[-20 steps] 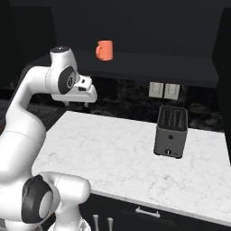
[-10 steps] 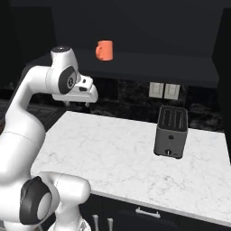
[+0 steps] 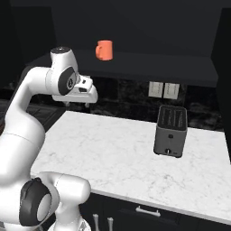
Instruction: Gather all objects into one cabinet and sort the glasses and bowls to opposite sides.
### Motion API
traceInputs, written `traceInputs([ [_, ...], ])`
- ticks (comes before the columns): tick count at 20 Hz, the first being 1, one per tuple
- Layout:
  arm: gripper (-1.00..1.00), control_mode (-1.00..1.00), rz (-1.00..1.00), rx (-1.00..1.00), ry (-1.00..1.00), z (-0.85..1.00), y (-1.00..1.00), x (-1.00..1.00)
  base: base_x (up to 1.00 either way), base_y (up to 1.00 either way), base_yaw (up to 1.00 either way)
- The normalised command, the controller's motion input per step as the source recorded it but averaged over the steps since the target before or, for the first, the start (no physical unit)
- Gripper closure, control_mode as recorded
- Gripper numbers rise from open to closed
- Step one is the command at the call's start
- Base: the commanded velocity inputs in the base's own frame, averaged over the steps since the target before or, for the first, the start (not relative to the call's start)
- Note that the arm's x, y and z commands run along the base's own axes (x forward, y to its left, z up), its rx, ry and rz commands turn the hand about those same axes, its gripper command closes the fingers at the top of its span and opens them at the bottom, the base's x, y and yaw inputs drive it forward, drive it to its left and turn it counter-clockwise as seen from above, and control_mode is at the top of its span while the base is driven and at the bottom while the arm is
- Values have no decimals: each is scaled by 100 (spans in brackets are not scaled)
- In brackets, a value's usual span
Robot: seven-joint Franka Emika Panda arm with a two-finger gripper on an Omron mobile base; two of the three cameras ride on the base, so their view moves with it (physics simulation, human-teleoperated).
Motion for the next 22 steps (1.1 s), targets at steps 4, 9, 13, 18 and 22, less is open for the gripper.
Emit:
traceInputs([
  [4,-100,100,0,0,0,0,0,0,0,0,0],
  [9,-100,-100,0,0,-9,-2,-45,1,0,0,0],
  [13,-100,-100,3,1,-37,4,-60,38,0,0,0],
  [18,-100,-100,9,2,-46,18,-43,19,0,0,0],
  [22,-100,-100,2,8,-12,77,-9,24,0,0,0],
])
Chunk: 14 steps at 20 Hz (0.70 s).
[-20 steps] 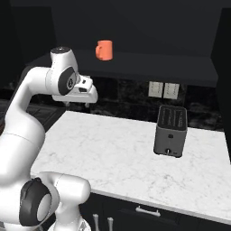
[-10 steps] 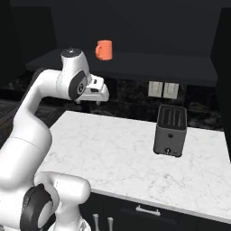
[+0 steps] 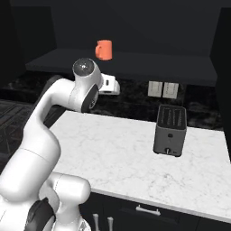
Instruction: Gather all objects into one cabinet and sort the glasses and bowls to opposite sides.
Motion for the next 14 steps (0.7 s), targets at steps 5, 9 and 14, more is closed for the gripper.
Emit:
traceInputs([
  [5,-100,-100,-8,1,1,96,6,7,0,0,0],
  [9,-100,-100,-13,0,7,78,34,12,0,0,0],
  [14,-100,-100,-3,-1,-22,14,12,13,0,0,0],
])
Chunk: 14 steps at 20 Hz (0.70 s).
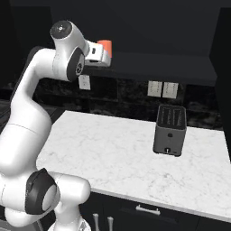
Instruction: Gather all objects into one cabinet and sort the glasses and bowls to opposite sides.
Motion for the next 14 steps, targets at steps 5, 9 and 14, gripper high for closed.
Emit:
traceInputs([
  [5,-100,-100,0,0,-26,7,3,14,0,0,0],
  [9,-100,-100,0,0,-17,0,32,42,0,0,0],
  [14,-100,-100,-1,0,10,44,50,36,0,0,0],
])
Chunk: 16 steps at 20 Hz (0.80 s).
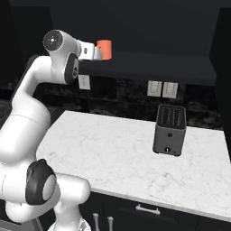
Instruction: Gather all objects into one cabinet and sort the glasses and bowls to opposite sides.
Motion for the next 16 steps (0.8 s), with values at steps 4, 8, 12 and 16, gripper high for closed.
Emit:
traceInputs([
  [4,-100,-100,0,0,27,56,15,34,0,0,0],
  [8,-100,-100,0,0,28,38,0,33,0,0,0],
  [12,-100,-100,0,0,8,-11,0,36,0,0,0],
  [16,-100,-100,0,0,0,-33,0,32,0,0,0],
])
